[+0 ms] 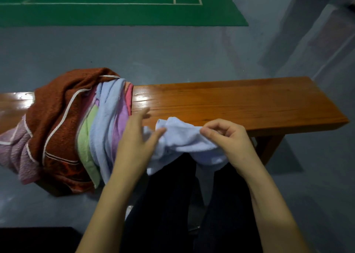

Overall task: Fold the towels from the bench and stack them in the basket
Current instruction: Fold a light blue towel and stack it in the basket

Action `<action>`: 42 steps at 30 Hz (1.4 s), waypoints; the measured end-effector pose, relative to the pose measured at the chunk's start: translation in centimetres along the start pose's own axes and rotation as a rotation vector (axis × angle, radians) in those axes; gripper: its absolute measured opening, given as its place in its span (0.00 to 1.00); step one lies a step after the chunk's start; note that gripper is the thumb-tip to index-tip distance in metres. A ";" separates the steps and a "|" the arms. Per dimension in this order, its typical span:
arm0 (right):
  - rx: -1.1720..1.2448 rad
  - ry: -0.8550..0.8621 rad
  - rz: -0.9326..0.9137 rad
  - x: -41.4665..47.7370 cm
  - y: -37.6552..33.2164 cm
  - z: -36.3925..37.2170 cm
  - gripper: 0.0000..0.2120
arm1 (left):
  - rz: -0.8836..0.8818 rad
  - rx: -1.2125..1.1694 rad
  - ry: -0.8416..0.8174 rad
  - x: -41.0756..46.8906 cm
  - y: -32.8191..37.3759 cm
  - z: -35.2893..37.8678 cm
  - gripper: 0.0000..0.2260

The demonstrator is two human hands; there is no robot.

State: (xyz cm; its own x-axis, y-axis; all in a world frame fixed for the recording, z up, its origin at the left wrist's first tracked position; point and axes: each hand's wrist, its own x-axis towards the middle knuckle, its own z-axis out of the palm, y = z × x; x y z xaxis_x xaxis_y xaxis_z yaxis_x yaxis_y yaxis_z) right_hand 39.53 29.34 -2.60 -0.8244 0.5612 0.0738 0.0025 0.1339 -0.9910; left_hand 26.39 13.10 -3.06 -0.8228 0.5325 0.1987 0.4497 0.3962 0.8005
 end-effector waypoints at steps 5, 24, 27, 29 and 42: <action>0.054 -0.106 -0.032 0.4 -1.2 2.3 0.11 | 0.069 -0.293 -0.381 -1.2 3.1 2.1 0.14; 0.137 -0.070 -0.003 0.0 -1.4 1.8 0.03 | 0.127 -0.129 -0.119 -0.6 1.7 0.7 0.11; 0.100 -0.120 -0.036 0.2 -1.7 2.3 0.08 | 0.119 -0.249 -0.322 -1.1 3.1 1.4 0.12; 0.070 -0.121 -0.034 0.2 -1.7 2.3 0.09 | 0.123 -0.208 -0.274 -1.2 3.2 1.5 0.04; -0.081 -0.021 0.019 0.2 -0.7 -0.4 0.05 | 0.077 -0.151 0.028 -0.3 0.4 -1.1 0.09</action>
State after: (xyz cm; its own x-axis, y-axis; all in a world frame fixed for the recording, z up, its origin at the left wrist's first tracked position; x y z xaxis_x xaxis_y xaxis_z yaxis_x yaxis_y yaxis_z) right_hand 39.60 29.64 -1.82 -0.8357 0.5468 0.0515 0.0633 0.1891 -0.9799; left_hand 26.39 12.26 -2.19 -0.7982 0.5349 0.2771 0.4564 0.2368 0.8577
